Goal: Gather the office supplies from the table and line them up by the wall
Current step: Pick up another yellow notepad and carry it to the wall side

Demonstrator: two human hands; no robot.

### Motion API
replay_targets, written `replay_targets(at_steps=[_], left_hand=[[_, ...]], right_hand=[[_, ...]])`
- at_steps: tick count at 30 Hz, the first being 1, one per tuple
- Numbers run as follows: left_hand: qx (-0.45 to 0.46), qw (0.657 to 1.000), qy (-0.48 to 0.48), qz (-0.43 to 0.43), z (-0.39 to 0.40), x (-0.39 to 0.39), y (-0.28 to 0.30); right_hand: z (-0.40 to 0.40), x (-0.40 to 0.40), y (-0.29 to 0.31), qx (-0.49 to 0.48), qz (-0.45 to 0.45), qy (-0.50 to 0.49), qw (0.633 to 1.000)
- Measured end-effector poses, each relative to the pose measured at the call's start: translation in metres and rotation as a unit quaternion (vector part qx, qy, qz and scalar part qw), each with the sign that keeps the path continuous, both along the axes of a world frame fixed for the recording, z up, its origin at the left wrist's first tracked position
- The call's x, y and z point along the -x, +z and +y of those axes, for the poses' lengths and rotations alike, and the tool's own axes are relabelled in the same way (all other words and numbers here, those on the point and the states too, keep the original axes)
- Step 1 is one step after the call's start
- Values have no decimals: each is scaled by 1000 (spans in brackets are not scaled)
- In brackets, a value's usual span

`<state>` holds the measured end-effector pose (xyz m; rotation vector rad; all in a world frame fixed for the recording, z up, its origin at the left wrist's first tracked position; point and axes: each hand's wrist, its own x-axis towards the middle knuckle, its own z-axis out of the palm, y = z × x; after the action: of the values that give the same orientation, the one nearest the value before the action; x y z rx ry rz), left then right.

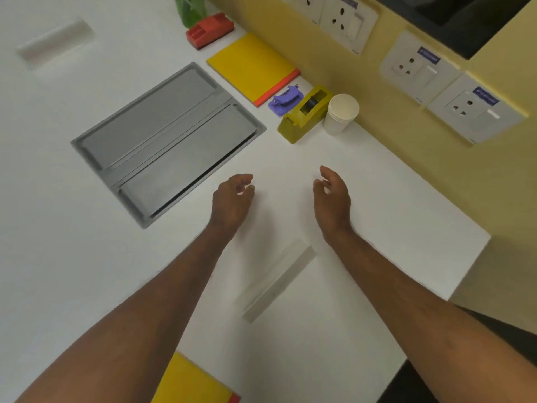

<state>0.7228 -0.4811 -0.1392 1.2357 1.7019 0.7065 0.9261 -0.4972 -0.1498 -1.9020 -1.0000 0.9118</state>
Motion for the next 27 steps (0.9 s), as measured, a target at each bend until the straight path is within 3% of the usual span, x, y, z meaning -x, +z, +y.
replay_targets(at_steps=[6, 13, 19, 27], left_hand=[[25, 999, 38, 17, -113, 56, 28], [51, 984, 171, 8, -258, 127, 30], [92, 949, 300, -9, -354, 166, 25], [140, 897, 417, -47, -455, 178, 12]], right_hand=[[-94, 21, 29, -23, -91, 61, 994], [-195, 86, 48, -33, -65, 73, 995], [-279, 147, 44, -13, -26, 131, 991], [-360, 185, 20, 88, -52, 272, 957]])
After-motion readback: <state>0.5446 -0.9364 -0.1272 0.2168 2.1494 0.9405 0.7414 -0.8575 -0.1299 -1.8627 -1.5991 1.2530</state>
